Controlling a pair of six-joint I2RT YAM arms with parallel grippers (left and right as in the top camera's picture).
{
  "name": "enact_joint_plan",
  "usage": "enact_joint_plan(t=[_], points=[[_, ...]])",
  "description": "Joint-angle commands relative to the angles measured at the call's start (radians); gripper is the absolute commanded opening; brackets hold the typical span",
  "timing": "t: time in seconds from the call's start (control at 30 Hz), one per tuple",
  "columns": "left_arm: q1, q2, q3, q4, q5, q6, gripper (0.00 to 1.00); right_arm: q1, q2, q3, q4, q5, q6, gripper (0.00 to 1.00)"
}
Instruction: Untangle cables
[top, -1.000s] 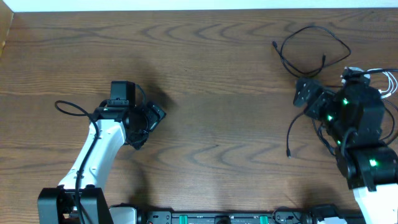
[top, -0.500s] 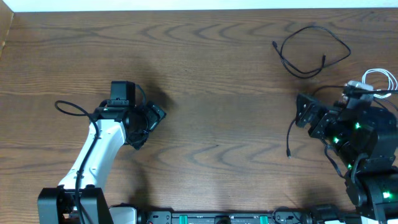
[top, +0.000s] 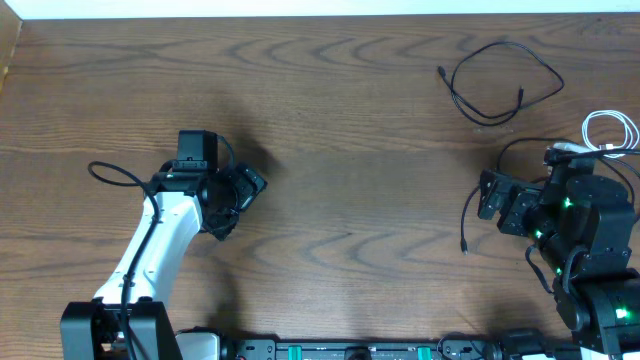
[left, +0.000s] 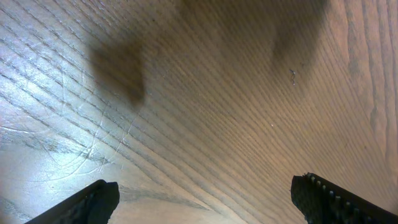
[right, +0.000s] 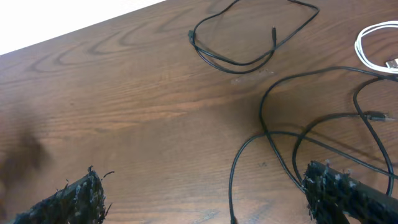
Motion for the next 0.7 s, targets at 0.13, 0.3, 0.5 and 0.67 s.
enact_joint_plan(t=[0.13,0.3,0.5,0.67], points=[[0.003,-0.009,0.007,-0.003,-0.014,0.006,0.93,0.003,-0.013,-0.023,0.050,-0.013,-0.039,0.99],[0.003,-0.009,0.007,-0.003,-0.014,0.006,0.93,0.003,-0.162,-0.199,0.213,-0.014,-0.068,0.99],[0.003,-0.009,0.007,-0.003,-0.014,0.006,0.93,-0.005,-0.387,-0.369,0.311,-0.012,-0.074,0.99],[0.003,-0.009,0.007,-0.003,-0.014,0.006,0.93,-0.025,-0.538,-0.472,0.368,-0.018,-0.075,0.99]])
